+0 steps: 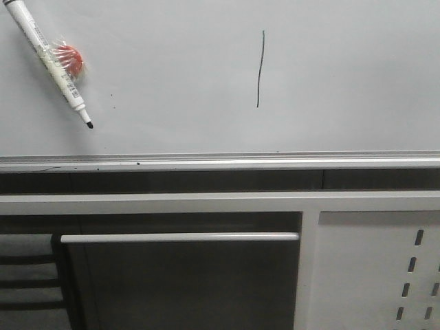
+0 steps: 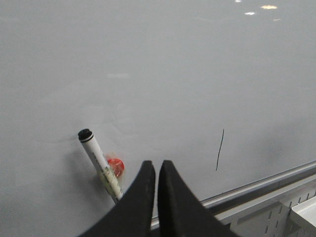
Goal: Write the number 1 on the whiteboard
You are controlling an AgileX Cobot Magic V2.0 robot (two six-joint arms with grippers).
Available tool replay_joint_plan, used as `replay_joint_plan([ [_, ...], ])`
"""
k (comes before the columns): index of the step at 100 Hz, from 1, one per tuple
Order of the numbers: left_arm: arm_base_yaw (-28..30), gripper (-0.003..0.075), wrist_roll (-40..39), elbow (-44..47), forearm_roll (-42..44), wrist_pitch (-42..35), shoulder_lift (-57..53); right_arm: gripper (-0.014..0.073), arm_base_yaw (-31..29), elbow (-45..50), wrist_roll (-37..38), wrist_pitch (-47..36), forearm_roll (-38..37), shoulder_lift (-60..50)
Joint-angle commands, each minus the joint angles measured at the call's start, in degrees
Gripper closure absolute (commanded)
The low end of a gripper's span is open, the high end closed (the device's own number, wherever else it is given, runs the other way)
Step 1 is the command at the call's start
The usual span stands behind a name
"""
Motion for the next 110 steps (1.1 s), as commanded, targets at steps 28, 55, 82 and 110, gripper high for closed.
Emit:
replay_joint_plan([
  [28,0.07,0.0741,-0.54,3.32,-1.47,2.03,-6.78,0.0657,-0.38,9.08,-0.1,-2.66,0.85,-6.72],
  [55,0.07,0.0741,-0.54,3.32,-3.71,2.26,-6.78,0.0657,-0.38,10.57,-0.1,-1.94,0.85,-6.72],
  [82,0.07,0.0741,-0.54,3.32,-3.71,2.26,-6.78,0.0657,-0.38,10.57,-0.1,-1.94,0.85,-6.72],
  [110,0.07,0.0741,-0.54,3.32,-3.71,2.26,-6.78,0.0657,-0.38,10.57,-0.1,-1.85,0.85,-6.72],
])
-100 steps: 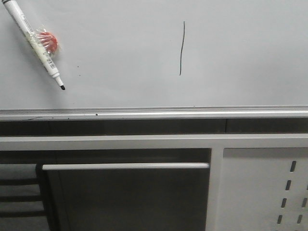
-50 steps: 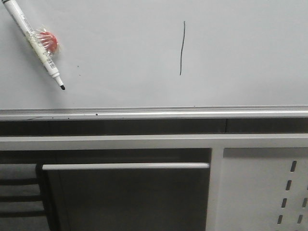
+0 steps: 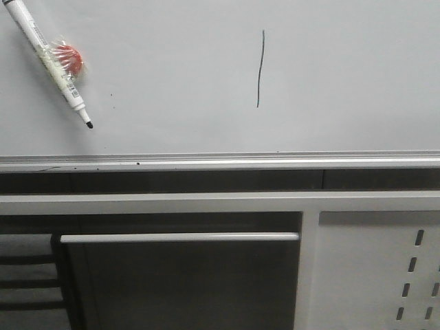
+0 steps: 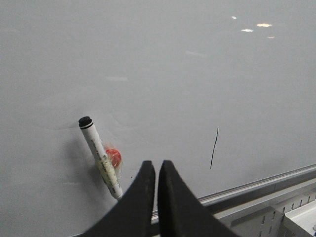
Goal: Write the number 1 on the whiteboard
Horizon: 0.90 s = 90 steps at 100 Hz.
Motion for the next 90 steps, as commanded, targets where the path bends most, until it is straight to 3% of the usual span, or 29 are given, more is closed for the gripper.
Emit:
replay_joint_plan([
  [1,0.07,0.0741,-0.54,-1.53,-1.64,2.14,0.57,0.0657,-0.38,-1.48,-0.1,-3.2,0.85,0.66],
  [53,0.07,0.0741,-0.54,-1.53,-1.64,2.3,0.43,0.0657,-0.38,-1.48,-0.1,-3.2,0.85,0.66],
  [70,0.2,0.0741,-0.98,-1.53,-0.39,-0.87,-0.26,0.0657,-0.38,-1.48,-0.1,-3.2,0.85,0.66],
  [77,0.31,0.0741,-9.92,-1.53,9.56,-3.13,-0.26,0.0657,-0.38,-1.48,-0.1,-3.2,0.85,0.66],
  [90,1.3,0.0741,-48.34,-1.53,46.13,-8.02,-0.26,0.0657,-0.38,-1.48,-0.1,-3.2,0.85,0.66],
])
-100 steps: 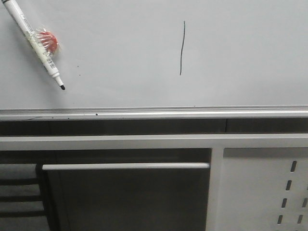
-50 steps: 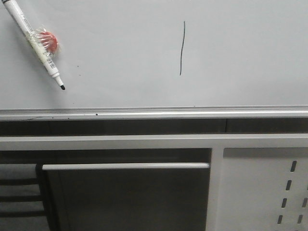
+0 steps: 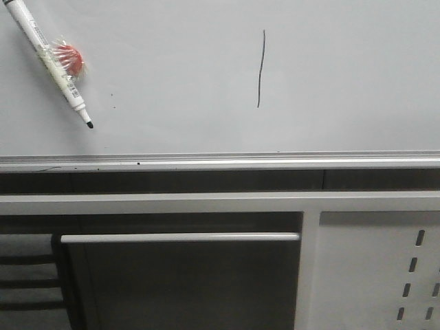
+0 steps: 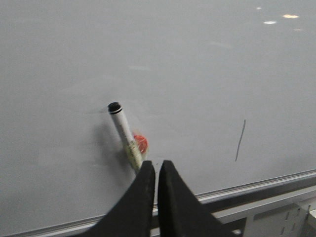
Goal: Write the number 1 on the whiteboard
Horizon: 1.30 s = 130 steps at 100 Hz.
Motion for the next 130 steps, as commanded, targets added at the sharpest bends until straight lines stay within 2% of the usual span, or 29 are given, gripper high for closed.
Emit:
replay_joint_plan([
  [1,0.84,0.0741,-26.37,-1.53,24.7,-2.77,0.41,0.0657,-0.38,-1.48,-0.1,-3.3,0.85,0.66],
  [7,0.94,0.0741,-41.97,-1.53,42.34,-3.19,0.41,0.0657,-0.38,-1.48,-0.1,-3.3,0.85,0.66],
  [9,0.94,0.0741,-44.72,-1.53,47.11,-3.19,0.41,0.0657,-0.38,-1.48,-0.1,-3.3,0.85,0.66],
  [14,1.19,0.0741,-53.6,-1.53,55.64,-3.08,0.41,0.0657,-0.38,-1.48,-0.1,-3.3,0.85,0.66],
  [31,5.39,0.0741,-65.45,1.1,67.48,-3.09,-2.21,0.0657,-0.38,-1.48,-0.1,-3.3,0.85,0.66],
  [60,13.86,0.0741,-71.53,10.42,70.44,-5.19,-10.45,0.0657,-0.38,-1.48,-0.1,-3.26,0.85,0.66],
  [69,13.97,0.0741,-71.67,13.96,69.9,-11.81,-10.45,0.0657,-0.38,-1.48,-0.1,-3.03,0.85,0.66],
  [72,13.97,0.0741,-71.91,13.61,70.38,-9.24,-10.45,0.0657,-0.38,-1.48,-0.1,-3.03,0.85,0.66],
  [81,13.97,0.0741,-71.91,13.74,71.46,-10.01,-10.45,0.0657,-0.26,-1.48,-0.1,-3.03,0.85,0.66],
  [90,13.97,0.0741,-71.91,13.62,71.35,-7.69,-10.45,0.0657,-0.26,-1.48,-0.1,-3.03,0.85,0.66],
  [130,13.97,0.0741,-71.91,13.62,71.35,-8.06,-10.45,0.0657,-0.26,-1.48,-0.1,-3.03,0.85,0.66],
])
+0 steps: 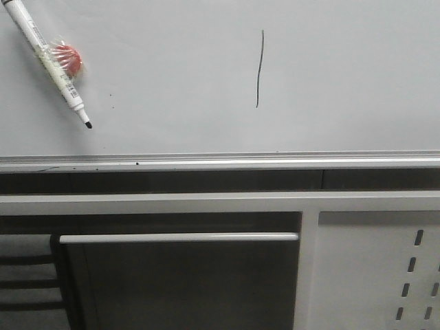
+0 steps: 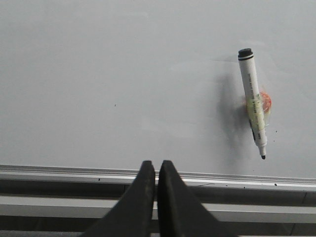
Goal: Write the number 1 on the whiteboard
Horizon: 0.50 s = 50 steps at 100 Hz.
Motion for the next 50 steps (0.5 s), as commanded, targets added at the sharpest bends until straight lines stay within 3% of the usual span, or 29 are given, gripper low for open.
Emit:
replay_joint_plan([
  [1,0.21,0.0741,-0.55,2.43,0.02,-3.88,-1.37,0.0657,-0.13,-1.48,-0.1,-3.29,0.85,0.66],
  [16,0.21,0.0741,-0.55,2.43,0.02,-3.88,-1.37,0.0657,-0.13,-1.48,-0.1,-3.29,0.67,0.66],
  [27,0.21,0.0741,-0.55,2.43,0.02,-3.88,-1.37,0.0657,-0.13,-1.48,-0.22,-8.23,-7.1,0.66],
  [50,0.21,0.0741,-0.55,2.43,0.02,-3.88,-1.37,0.0657,-0.13,-1.48,-0.22,-9.9,-9.43,0.66],
])
